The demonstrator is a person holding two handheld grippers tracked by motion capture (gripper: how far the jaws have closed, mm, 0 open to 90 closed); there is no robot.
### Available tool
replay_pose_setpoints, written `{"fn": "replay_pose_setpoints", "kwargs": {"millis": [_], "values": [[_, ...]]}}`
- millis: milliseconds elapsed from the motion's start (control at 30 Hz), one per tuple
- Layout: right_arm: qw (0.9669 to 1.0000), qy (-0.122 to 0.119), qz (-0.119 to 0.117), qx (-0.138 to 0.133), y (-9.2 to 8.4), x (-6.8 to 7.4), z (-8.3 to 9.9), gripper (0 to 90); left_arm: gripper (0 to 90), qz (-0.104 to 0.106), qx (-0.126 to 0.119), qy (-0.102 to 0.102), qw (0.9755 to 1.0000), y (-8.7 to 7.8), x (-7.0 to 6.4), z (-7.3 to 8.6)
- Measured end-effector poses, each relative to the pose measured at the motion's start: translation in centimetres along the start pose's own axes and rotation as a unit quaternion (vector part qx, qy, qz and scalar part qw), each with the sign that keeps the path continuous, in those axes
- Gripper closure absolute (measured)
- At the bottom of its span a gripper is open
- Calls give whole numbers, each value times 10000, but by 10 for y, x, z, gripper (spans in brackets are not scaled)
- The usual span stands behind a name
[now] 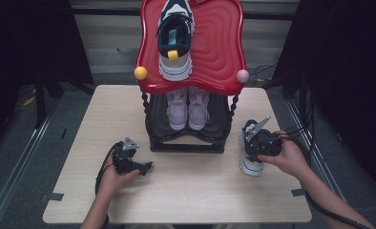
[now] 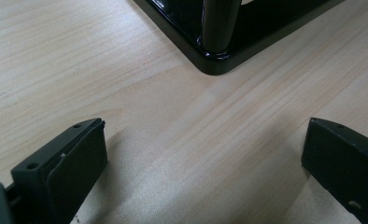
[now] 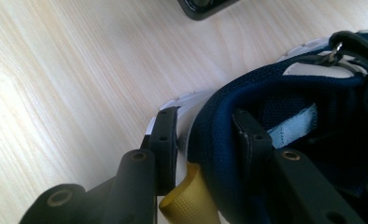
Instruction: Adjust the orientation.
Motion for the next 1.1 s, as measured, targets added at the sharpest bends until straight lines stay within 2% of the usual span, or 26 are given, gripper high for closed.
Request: {"fn": "replay_pose_setpoints", "kwargs": {"millis": [100, 133, 200, 233, 267, 333, 400, 467, 500, 600, 700, 733, 867, 967, 1100], "values": [[9999, 83, -50, 110, 0, 2, -3, 639, 0, 1, 12, 8, 10000, 0, 0, 0], [9999, 9, -99, 64, 0, 1, -4, 631, 0, 0, 15, 27, 10000, 0, 0, 0], [9997, 10, -225, 80, 0, 3, -4, 587, 0, 2, 9, 20, 10000, 0, 0, 0], [9995, -89, -289, 117, 0, 3, -3, 565, 0, 0, 14, 26, 10000, 0, 0, 0], [9994, -20, -282, 216, -2, 3, -2, 548, 0, 1, 10, 22, 10000, 0, 0, 0], [9990, -146, -322, 259, -5, 3, -1, 504, 0, 3, 8, 19, 10000, 0, 0, 0], [9988, -286, -235, 336, -8, 1, 0, 464, 0, 7, 7, 32, 10000, 0, 1, 0], [9978, -434, -232, 436, -9, 0, 2, 463, 0, -7, 6, 53, 10000, 0, 1, -1], [9971, -581, -207, 452, -8, -2, 3, 457, 0, -6, 8, 50, 10000, 0, 1, -1], [9951, -683, -121, 707, -7, -3, 9, 449, 0, -7, 7, 53, 10000, 0, 1, -1], [9939, -793, -89, 758, -4, -3, 12, 472, 0, -7, 6, 53, 10000, 0, 1, -1], [9942, -777, -30, 741, -3, -3, 11, 504, 0, -8, 6, 52, 10000, 0, 1, -1], [9937, -799, -48, 786, -3, -2, 10, 539, 0, -8, 6, 50, 10000, 0, 1, -1], [9944, -715, -107, 767, -6, 4, 7, 600, 0, -7, 7, 55, 10000, 0, 1, -1], [9945, -727, -280, 703, -9, 10, 6, 654, 0, -8, 7, 54, 10000, 0, 1, -1]]}}
Point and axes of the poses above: each handheld gripper's, and its own axes: y roughly forward along the jaws, z roughly out of its underside, x roughly to its left, the point moved 10 cm from there along y, roughly forward along the jaws, and after that the axes turned 7 degrees about z, right-handed, at the moved point
